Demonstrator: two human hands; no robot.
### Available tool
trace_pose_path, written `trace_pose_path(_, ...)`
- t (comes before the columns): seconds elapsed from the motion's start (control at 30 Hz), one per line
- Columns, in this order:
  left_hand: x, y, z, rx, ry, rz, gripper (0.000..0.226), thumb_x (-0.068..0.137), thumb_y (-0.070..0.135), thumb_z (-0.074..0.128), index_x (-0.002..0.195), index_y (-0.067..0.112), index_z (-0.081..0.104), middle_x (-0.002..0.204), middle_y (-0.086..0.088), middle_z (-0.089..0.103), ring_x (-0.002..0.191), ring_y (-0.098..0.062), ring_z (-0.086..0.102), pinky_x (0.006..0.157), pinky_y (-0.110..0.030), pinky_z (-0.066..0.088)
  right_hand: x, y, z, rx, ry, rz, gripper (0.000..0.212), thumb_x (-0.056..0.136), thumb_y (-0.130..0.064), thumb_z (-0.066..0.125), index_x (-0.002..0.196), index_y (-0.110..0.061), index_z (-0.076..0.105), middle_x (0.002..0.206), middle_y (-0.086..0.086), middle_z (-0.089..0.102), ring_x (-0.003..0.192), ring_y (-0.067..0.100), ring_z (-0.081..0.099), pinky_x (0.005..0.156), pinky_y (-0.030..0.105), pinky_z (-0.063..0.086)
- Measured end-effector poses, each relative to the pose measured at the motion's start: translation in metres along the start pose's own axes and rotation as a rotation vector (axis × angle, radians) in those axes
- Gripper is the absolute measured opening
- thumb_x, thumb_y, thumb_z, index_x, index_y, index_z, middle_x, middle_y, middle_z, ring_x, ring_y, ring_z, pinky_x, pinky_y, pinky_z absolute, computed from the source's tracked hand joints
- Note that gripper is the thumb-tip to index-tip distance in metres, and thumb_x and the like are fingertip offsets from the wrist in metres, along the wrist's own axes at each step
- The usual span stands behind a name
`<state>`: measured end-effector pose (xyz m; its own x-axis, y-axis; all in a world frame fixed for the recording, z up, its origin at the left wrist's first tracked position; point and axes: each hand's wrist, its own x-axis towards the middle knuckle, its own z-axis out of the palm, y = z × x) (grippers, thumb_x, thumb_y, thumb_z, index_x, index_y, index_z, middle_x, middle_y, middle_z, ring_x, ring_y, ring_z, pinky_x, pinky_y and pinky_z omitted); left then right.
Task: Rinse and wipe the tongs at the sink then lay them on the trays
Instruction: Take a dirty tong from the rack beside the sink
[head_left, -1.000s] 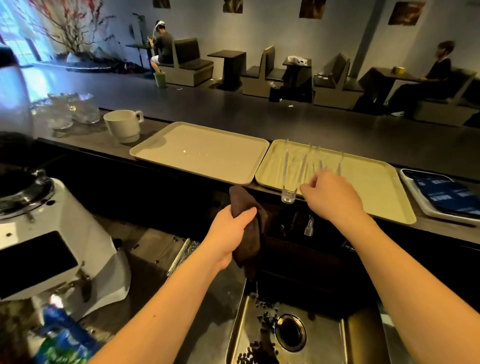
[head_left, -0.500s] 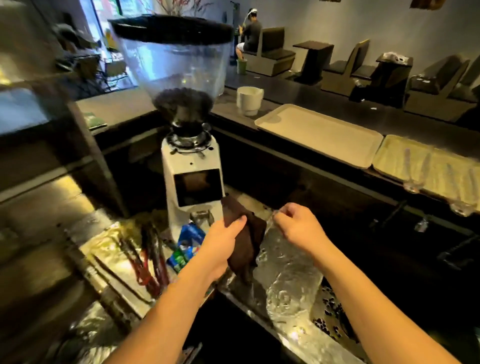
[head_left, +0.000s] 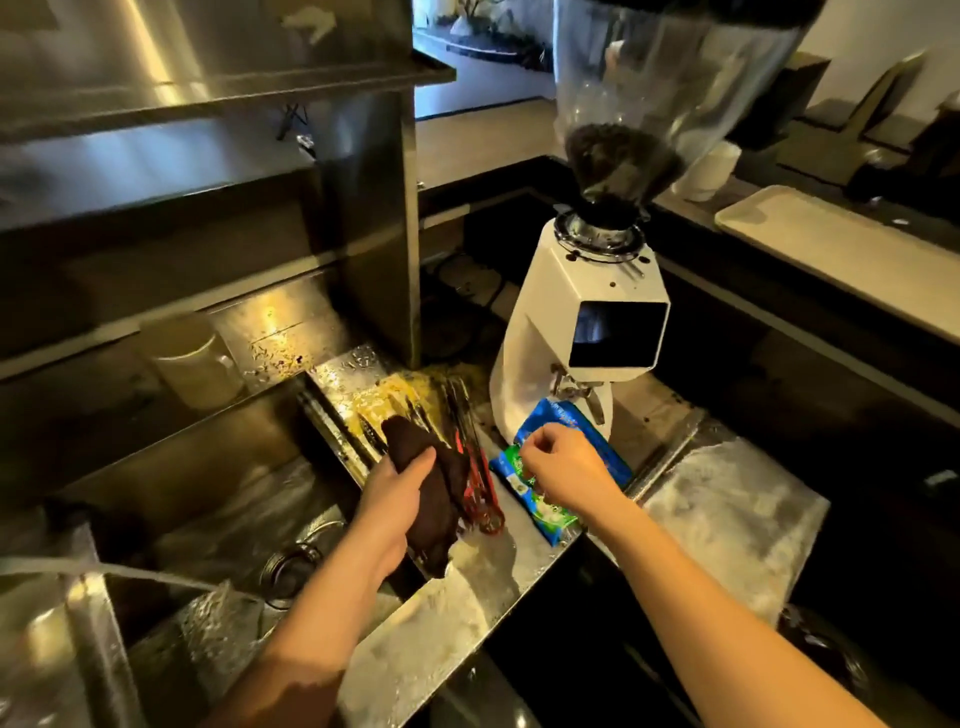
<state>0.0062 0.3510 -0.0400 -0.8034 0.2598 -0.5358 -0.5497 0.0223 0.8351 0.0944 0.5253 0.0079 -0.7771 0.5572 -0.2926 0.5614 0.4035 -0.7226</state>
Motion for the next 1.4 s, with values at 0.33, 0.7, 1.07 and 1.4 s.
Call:
trace_pose_path(0.33,0.035,-0.026,-0.013,-0.010,0.228,-0.069,0.026,0.094,0.023,0.066,0.111,0.003,0.066,0.091,-0.022,0.067,0.084,-0.037,0.066,0.081,-0.053,0.055,0.070,0.017,0.065,-0.309,-0.213,-0.021,0.033,0.090,-0.025,0.059,0.116,-0.007,0.065,0.117,0.020,0.066,0.108,0.035,0.063,0.089,0.039,0.052)
trace_pose_path(0.7,0.067,-0.045,-0.008,0.099,0.443,-0.161,0.014,0.090,0.039,0.066,0.093,0.025,0.066,0.089,-0.001,0.068,0.084,-0.024,0.067,0.086,-0.043,0.054,0.100,0.017,0.118,-0.757,-0.155,-0.295,0.056,0.085,-0.053,0.063,0.122,-0.011,0.059,0.143,0.019,0.031,0.131,0.036,0.034,0.094,0.040,0.046)
trace_pose_path(1.07,0.044,-0.028,-0.030,-0.063,0.422,-0.108,0.019,0.087,0.032,0.073,0.097,0.017,0.067,0.089,-0.008,0.071,0.086,-0.031,0.069,0.074,-0.039,0.057,0.095,-0.025,0.087,-0.476,-0.200,-0.229,0.046,0.102,-0.029,0.040,0.135,0.003,0.041,0.130,0.026,0.049,0.113,0.039,0.055,0.094,0.041,0.048)
trace_pose_path(1.4,0.002,-0.025,-0.114,-0.186,0.468,0.109,0.007,0.086,0.021,0.075,0.089,0.016,0.072,0.099,-0.021,0.075,0.080,-0.027,0.075,0.071,-0.036,0.061,0.040,-0.089,0.104,0.193,-0.297,-0.142,0.023,0.092,-0.027,0.066,0.098,-0.015,0.049,0.083,0.004,0.059,0.067,0.020,0.057,0.059,0.031,0.045)
